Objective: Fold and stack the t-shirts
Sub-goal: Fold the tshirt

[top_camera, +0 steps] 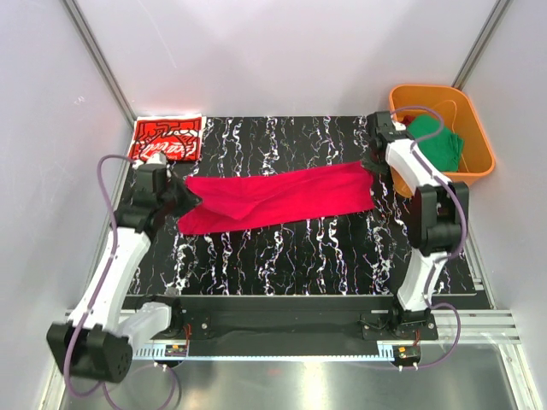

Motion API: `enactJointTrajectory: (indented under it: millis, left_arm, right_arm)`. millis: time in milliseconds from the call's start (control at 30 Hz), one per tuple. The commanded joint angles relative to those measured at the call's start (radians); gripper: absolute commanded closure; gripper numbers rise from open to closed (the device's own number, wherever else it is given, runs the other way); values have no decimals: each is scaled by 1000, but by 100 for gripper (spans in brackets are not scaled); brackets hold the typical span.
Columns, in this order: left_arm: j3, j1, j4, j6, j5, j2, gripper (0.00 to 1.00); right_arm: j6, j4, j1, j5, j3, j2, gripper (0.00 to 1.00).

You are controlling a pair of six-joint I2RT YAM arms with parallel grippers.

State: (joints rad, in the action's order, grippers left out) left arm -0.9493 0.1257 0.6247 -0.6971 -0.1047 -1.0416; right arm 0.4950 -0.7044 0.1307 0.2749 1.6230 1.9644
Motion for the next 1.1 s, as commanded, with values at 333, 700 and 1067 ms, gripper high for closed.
enactJointTrajectory:
  millis: [333,700,1067]
  left_arm:
    - [184,3,199,-77,-58,380,100]
    - [221,3,481,-246,-7,615,99]
    - [269,2,578,-332,34,828,96]
  right_arm:
    - [-7,17,1,-115,-429,-384,100]
    - [36,-9,1,-148,-692,-637,100]
    - [136,9,1,-98,-857,-828,100]
